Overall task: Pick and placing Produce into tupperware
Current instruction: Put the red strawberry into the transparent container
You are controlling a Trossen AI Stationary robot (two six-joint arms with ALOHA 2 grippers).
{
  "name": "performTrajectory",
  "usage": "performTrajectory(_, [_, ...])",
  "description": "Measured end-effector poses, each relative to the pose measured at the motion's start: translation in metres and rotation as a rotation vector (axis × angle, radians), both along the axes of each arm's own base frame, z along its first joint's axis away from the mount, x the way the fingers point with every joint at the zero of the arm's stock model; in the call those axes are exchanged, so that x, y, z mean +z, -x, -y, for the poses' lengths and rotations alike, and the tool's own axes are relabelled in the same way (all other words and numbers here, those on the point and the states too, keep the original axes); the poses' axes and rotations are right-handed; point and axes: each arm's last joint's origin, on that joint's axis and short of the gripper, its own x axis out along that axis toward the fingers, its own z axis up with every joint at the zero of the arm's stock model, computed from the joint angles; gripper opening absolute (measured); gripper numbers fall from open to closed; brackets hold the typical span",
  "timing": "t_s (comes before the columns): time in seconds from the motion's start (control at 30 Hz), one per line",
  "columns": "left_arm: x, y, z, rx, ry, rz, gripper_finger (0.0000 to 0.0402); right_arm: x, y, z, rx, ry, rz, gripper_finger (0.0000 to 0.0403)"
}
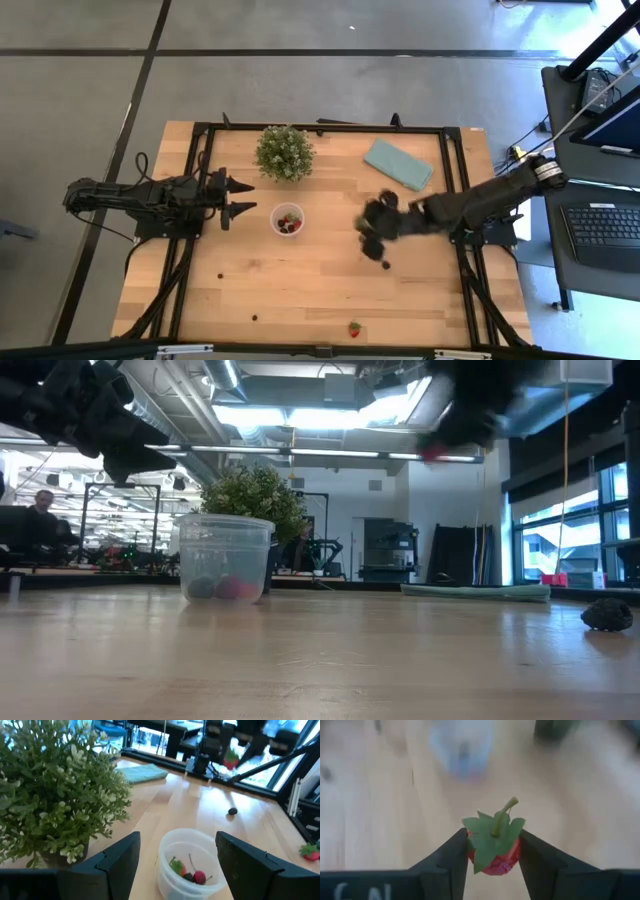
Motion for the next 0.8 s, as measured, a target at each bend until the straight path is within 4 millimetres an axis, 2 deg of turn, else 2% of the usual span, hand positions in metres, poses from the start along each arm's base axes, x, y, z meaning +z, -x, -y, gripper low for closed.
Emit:
performTrajectory(0.2, [0.006, -0.001, 0.000, -0.010, -0.004, 0.066, 0.0250, 0.049, -0.053, 0.049, 0.049, 0.082, 0.188, 0.0147])
performTrajectory(0.33, [0.007, -0.001, 0.000, -0.014, -0.003, 0.068, 0.0250, 0.056, -0.091, 0.066, 0.163, 0.082, 0.197, 0.0154])
performTrajectory(0.5, [0.006, -0.001, 0.000, -0.017, -0.003, 0.067, 0.0250, 0.034, -0.140, 0.066, 0.305, 0.052, 0.148, 0.0149])
performTrajectory(0.6, [0.006, -0.001, 0.000, -0.017, -0.003, 0.064, 0.0250, 0.013, -0.165, 0.064, 0.358, 0.042, 0.114, 0.0149])
performTrajectory(0.8, [0.006, -0.001, 0.000, -0.017, -0.004, 0.061, 0.0251, -0.033, -0.195, 0.063, 0.409, -0.012, 0.026, 0.0155])
